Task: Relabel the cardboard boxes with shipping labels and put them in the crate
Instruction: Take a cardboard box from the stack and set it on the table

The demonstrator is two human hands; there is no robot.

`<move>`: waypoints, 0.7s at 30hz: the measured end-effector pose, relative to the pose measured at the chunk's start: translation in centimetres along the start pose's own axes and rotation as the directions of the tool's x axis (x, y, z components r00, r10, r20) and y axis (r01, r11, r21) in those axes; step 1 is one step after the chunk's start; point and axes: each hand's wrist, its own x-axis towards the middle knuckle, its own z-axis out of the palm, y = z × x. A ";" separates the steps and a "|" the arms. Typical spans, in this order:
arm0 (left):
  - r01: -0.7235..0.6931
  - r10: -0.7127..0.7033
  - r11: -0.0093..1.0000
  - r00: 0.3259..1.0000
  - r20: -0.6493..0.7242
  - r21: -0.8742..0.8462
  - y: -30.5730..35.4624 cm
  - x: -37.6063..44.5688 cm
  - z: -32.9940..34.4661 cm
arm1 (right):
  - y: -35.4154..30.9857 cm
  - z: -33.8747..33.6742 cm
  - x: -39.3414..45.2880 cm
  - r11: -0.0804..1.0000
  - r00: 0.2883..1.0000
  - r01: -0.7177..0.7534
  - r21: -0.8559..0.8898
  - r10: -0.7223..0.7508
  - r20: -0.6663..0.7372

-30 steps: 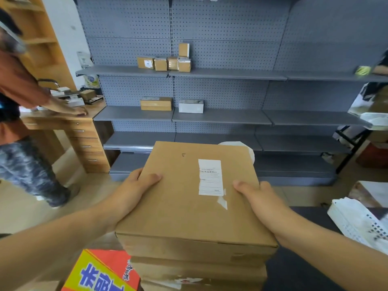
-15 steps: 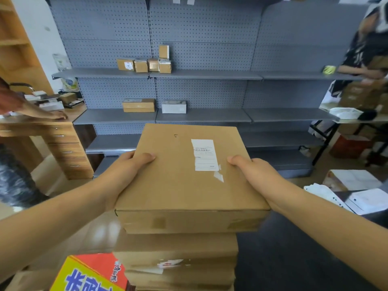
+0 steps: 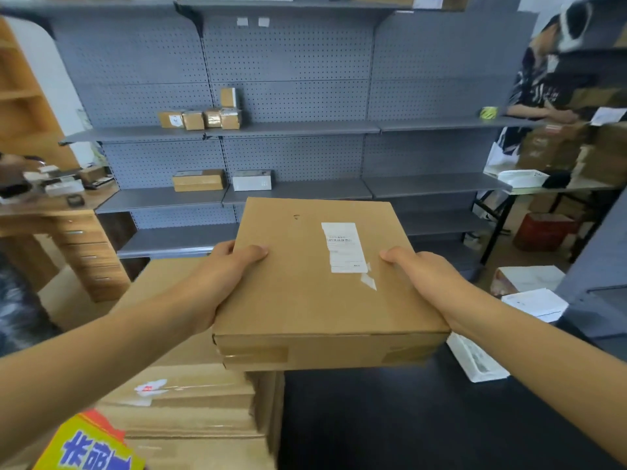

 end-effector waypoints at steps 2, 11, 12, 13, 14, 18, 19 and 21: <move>-0.004 0.004 1.000 1.000 0.006 0.003 -0.2 -1.1 3.5 | 1.9 -3.1 0.1 1.000 1.000 0.006 -0.009 -0.006 -0.015; 0.022 -0.022 1.000 0.999 0.043 -0.003 -2.8 -3.3 12.3 | 8.2 -9.9 0.8 0.997 0.999 -0.019 -0.078 0.015 -0.045; 0.028 -0.028 1.000 0.998 0.049 -0.004 -3.0 -3.2 12.6 | 8.7 -10.0 1.0 0.996 0.999 -0.023 -0.082 0.020 -0.048; 0.041 -0.041 0.999 0.997 0.062 0.002 -3.1 -3.1 12.8 | 9.2 -10.0 1.2 0.996 0.999 -0.026 -0.086 0.022 -0.048; 0.049 -0.051 0.999 0.996 0.075 0.017 -3.4 -2.8 13.0 | 9.6 -9.9 1.5 0.996 0.999 -0.022 -0.089 0.018 -0.047; 0.079 -0.082 0.996 0.994 0.075 0.042 -4.6 -1.1 13.6 | 11.3 -9.5 2.9 0.995 0.998 -0.008 -0.100 0.001 -0.070; 0.094 -0.099 0.994 0.992 0.075 0.058 -5.0 -0.5 13.8 | 11.7 -9.3 3.2 0.994 0.998 -0.010 -0.112 0.002 -0.068; 0.127 -0.135 0.989 0.986 0.096 0.081 -6.0 0.5 14.1 | 12.8 -8.9 3.9 0.993 0.998 -0.027 -0.114 0.019 -0.064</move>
